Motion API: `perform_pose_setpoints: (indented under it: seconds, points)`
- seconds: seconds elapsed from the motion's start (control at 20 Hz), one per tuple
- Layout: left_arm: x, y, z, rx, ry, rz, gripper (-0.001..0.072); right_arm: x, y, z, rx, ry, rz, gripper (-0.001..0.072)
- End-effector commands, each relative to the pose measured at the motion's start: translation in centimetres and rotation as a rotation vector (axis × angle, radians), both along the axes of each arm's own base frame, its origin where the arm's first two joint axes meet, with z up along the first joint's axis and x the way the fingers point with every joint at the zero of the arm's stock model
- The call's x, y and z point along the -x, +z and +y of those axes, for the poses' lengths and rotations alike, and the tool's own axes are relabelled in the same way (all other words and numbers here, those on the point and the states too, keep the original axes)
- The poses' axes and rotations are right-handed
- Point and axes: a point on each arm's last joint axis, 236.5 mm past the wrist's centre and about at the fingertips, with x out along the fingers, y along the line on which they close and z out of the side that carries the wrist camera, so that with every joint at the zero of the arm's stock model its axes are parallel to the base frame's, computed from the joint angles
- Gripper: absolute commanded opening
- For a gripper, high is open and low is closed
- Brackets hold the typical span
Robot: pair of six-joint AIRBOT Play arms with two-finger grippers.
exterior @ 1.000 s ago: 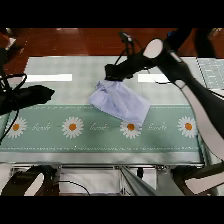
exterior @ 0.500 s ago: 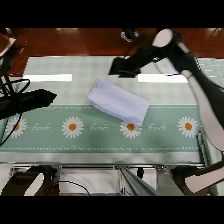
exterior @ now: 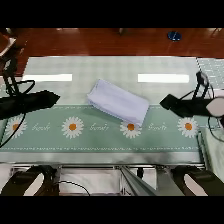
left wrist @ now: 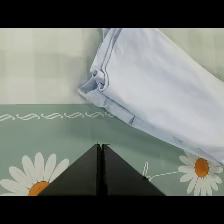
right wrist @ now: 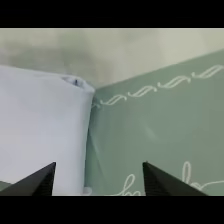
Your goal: Fold the shirts.
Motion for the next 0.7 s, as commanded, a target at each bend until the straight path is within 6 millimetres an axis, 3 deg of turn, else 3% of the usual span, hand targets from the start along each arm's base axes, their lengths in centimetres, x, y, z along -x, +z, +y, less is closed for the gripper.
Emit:
perform_pose_setpoints:
  seconds: [0.0, 0.2, 0.45, 0.55, 0.6, 0.65]
  points:
    - [0.4, -0.8, -1.0, 0.008, -0.022, 0.009, 0.0022, 2.3, -5.0, 2.2, -0.212, -0.063, 0.046, 0.0615]
    - [0.6, -1.2, -2.0, 0.044, -0.030, 0.027, 0.0022, 1.7, -7.8, 5.7, -0.370, 0.071, 0.183, 0.0615]
    - [0.3, -1.0, -2.2, 0.055, -0.027, 0.017, 0.0022, -1.9, -8.9, 7.7, -0.453, 0.142, 0.249, 0.0615]
    - [0.3, -0.9, -2.4, 0.063, -0.026, 0.018, 0.0022, -2.8, -9.2, 9.3, -0.453, 0.194, 0.264, 0.0611]
    - [0.3, -0.9, -2.3, 0.063, -0.026, 0.017, 0.0022, -3.2, -9.3, 10.5, -0.452, 0.230, 0.270, 0.0568]
    - [0.3, -0.9, -2.3, 0.064, -0.025, 0.018, 0.0022, -3.4, -9.1, 11.7, -0.453, 0.283, 0.273, 0.0366]
